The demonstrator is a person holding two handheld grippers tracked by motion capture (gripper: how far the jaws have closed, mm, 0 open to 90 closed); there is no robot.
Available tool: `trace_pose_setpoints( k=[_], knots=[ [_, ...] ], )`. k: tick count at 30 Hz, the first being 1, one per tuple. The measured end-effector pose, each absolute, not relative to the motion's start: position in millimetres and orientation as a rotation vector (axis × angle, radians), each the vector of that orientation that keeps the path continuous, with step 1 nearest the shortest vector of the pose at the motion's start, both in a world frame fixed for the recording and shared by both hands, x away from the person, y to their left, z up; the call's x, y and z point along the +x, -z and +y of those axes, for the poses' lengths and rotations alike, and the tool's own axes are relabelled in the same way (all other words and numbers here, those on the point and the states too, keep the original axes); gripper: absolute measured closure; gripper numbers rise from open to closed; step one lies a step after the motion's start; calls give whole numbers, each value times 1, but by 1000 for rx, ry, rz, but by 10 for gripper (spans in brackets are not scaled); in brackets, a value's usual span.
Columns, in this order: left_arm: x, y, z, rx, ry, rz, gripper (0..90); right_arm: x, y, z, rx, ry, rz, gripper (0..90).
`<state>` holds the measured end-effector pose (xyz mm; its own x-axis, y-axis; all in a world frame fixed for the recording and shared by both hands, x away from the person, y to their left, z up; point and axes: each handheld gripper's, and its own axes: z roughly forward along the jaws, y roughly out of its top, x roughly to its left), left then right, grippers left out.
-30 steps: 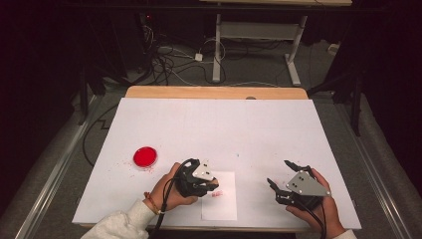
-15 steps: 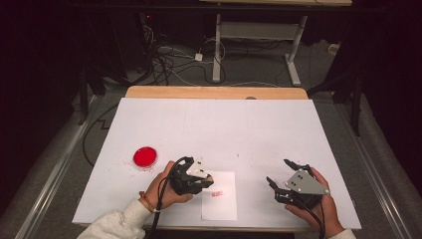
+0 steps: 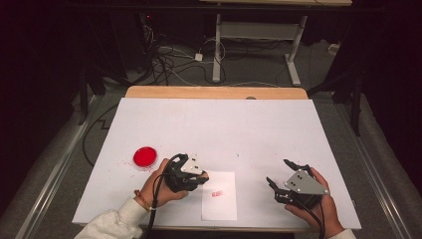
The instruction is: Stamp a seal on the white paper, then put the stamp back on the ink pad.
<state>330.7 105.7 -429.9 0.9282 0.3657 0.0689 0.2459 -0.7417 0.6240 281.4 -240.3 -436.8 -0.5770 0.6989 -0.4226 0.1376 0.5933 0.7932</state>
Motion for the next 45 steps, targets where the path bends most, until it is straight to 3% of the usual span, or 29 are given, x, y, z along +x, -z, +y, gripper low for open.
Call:
trace_pose_setpoints(
  k=[28, 45],
  knots=[
    [342, 409, 147, 2372, -360, 562, 734, 272, 435, -246, 660, -956, 2042, 264],
    [359, 408, 202, 2288, -419, 759, 733, 274, 437, -245, 664, -945, 2059, 265]
  ],
)
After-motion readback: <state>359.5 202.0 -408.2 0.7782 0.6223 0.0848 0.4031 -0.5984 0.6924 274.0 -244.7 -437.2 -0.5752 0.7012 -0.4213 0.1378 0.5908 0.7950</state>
